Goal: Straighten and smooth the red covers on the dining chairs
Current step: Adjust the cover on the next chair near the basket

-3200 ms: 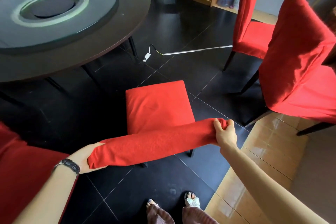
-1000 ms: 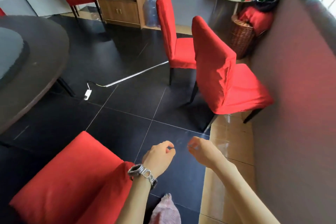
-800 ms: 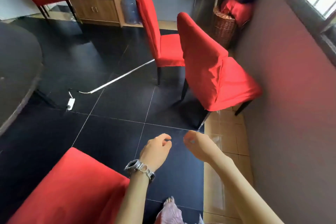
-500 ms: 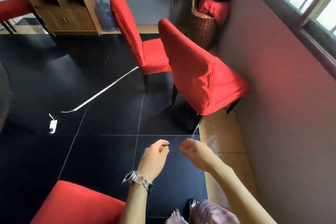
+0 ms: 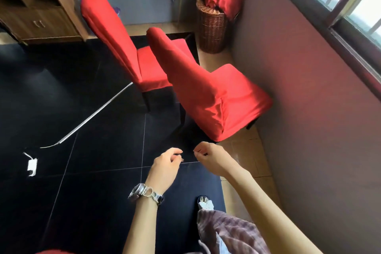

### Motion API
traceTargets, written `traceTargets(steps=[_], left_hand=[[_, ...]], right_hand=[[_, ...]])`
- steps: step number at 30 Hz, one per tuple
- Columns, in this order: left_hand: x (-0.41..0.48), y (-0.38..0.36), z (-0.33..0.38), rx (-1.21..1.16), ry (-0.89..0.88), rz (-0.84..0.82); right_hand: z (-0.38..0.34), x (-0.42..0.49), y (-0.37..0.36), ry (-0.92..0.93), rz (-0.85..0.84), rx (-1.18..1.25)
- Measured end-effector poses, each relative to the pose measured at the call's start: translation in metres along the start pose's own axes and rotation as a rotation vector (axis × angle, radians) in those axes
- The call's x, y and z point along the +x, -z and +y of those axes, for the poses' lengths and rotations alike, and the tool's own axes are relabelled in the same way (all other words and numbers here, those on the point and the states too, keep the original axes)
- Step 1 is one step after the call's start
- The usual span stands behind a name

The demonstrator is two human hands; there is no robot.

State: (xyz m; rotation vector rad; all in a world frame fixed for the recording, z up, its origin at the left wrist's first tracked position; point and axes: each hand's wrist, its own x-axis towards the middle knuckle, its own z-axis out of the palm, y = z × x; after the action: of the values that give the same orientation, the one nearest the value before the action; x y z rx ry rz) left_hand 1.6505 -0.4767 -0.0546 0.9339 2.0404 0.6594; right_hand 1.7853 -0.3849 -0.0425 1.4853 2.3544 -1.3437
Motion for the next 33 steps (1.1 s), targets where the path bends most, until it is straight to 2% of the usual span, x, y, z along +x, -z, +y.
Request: traceTargets(steps=[5,15,21,25,27,31,33], left_hand=[[0.045,0.001,0.033,0.018,-0.006,-0.015],[0.121,0.028,0.063,0.050,-0.056,-0.061],[0.185,0.079,0.064,0.077,-0.162,-0.028],[0.234,0.127,0.069,0.133,-0.368,0.079],[0.255,0.148,0.077,0.216,-0.564,0.159],[0.302,0.172,0.097,0.698,-0.958,0.093],[0.330,0.176,0.108,0.996,-1.070,0.057]], right_hand=[[0.003,0.038,0.037,0.001,0.049,0.077],[-0.027,0.091,0.081,0.137,0.320,0.415],[-0.068,0.137,0.087,0.117,0.602,0.419],[-0.092,0.166,0.082,0.005,0.886,0.262],[-0.100,0.178,0.079,-0.099,0.926,0.143],[-0.104,0.194,0.074,-0.327,0.603,-0.221],[-0.098,0.195,0.074,-0.369,0.550,-0.338]])
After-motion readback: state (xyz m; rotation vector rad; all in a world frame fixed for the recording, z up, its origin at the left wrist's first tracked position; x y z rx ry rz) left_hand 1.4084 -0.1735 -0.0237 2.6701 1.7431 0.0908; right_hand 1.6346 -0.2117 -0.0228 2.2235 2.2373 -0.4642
